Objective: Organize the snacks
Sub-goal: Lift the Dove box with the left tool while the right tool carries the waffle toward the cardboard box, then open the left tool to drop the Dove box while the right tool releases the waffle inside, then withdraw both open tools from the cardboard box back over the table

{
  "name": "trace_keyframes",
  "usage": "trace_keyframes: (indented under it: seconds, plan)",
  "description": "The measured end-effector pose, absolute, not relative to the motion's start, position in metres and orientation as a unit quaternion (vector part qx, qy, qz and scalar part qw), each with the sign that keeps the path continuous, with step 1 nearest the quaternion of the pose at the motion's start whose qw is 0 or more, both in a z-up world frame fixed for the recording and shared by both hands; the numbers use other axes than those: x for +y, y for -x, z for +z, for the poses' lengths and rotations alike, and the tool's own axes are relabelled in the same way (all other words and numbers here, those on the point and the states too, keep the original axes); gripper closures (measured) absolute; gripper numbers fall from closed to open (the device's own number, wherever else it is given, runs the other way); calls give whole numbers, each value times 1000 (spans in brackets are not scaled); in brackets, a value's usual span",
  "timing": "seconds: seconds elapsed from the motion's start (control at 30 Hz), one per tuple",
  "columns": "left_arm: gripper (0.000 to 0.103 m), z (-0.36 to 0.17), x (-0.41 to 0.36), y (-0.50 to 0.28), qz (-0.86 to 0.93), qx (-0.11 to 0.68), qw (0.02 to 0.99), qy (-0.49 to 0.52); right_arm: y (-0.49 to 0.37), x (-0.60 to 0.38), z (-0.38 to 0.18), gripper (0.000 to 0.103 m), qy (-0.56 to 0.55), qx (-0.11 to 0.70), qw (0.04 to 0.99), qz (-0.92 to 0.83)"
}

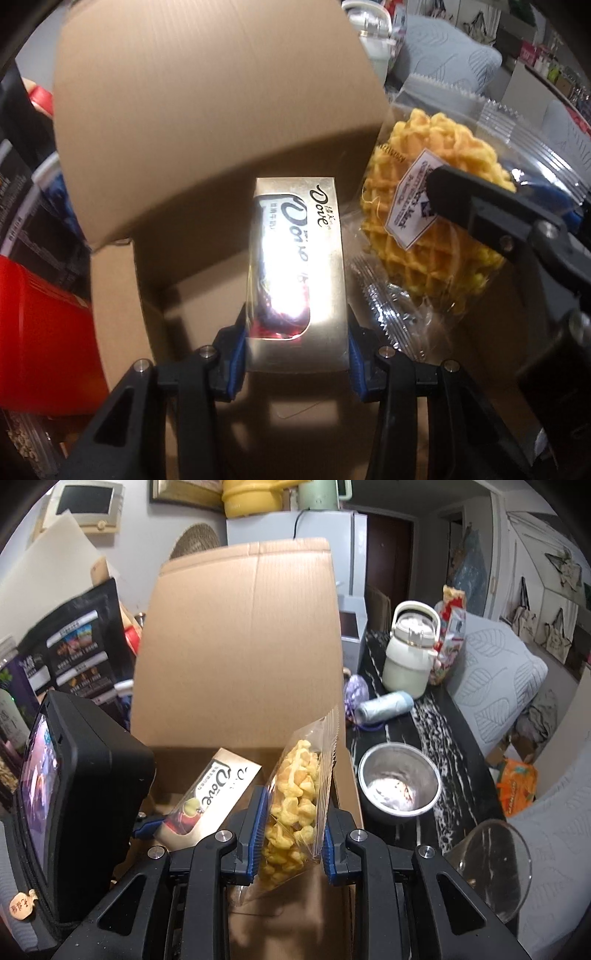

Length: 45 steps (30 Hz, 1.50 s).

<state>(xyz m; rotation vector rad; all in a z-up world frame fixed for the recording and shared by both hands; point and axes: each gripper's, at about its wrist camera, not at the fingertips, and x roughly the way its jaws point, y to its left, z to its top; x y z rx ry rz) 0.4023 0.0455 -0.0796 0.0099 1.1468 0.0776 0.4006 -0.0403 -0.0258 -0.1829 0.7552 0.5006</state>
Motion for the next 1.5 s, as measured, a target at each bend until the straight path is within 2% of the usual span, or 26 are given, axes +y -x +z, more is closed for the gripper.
trace_keyframes:
  seconds: [0.17,0.47,0.63,0.73,0.83,0.9,0.97,1.5]
  plan:
    - [59,-84,39,-406,45,551,833,-23,-405,-37,-41,77,105,388,885,237]
    - [59,-83,24,-425,48,545,837,-20,-400,-34,-42,75,132,382,885,231]
    - [56,-78,26,-416,56,542,838,-18,-391,-38,-35,57,143,369,893,216]
    - [52,-73,22,-413,65,539,840,-18,-385,-43,-30,51,143,366,894,215]
    - [46,-72,23,-411,67,535,842,-12,-379,-47,-25,51,142,365,895,211]
    - [37,-74,23,-405,70,529,846,-14,-374,-50,-21,50,142,364,897,207]
    - [30,-68,25,-399,72,521,851,-16,-369,-54,-17,45,144,357,902,195]
    - [29,3,22,-338,74,457,886,-18,-324,-83,31,44,120,325,922,175]
